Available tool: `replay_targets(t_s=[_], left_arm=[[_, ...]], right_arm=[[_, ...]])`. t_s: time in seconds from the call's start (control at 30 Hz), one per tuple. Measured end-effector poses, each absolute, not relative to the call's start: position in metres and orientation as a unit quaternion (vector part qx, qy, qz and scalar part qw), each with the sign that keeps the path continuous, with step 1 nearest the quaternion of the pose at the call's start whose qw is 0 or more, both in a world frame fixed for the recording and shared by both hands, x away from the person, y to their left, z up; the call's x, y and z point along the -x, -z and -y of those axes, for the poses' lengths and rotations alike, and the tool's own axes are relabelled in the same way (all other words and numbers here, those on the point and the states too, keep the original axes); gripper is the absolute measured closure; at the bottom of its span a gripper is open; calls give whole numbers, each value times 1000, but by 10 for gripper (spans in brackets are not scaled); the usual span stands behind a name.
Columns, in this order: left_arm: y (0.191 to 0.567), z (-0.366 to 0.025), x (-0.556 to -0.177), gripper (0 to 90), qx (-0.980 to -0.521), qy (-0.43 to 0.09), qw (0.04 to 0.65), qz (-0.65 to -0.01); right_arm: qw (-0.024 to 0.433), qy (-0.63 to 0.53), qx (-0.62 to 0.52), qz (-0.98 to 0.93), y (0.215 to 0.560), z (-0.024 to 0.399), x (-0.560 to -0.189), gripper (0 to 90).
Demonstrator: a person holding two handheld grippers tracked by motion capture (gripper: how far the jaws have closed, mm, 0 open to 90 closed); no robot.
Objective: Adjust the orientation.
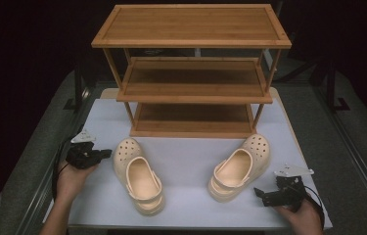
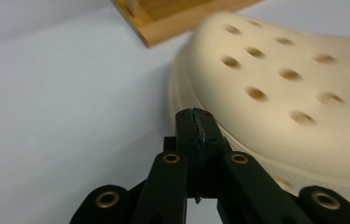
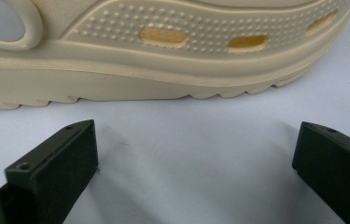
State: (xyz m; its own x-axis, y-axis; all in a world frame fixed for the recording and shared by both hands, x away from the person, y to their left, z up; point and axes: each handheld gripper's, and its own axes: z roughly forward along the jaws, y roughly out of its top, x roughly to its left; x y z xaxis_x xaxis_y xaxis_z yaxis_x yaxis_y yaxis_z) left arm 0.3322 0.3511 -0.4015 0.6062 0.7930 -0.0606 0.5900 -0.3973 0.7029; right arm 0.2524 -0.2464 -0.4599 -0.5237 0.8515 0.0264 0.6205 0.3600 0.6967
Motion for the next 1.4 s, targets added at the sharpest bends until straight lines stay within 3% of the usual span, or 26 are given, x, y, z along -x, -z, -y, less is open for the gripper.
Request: replay_targets(t_s=[0.3, 0.93, 1.4], left_arm=[[409, -350, -298, 899, -833, -133, 353, -405], [416, -334, -303, 900, -852, -122, 334, -384], [416, -310, -327, 900, -861, -119, 331, -368]], right_arm=[[172, -334, -456, -807, 460, 246, -252, 0], [172, -334, -457, -807, 460, 246, -253, 0], [171, -333, -457, -806, 460, 246, -253, 0]])
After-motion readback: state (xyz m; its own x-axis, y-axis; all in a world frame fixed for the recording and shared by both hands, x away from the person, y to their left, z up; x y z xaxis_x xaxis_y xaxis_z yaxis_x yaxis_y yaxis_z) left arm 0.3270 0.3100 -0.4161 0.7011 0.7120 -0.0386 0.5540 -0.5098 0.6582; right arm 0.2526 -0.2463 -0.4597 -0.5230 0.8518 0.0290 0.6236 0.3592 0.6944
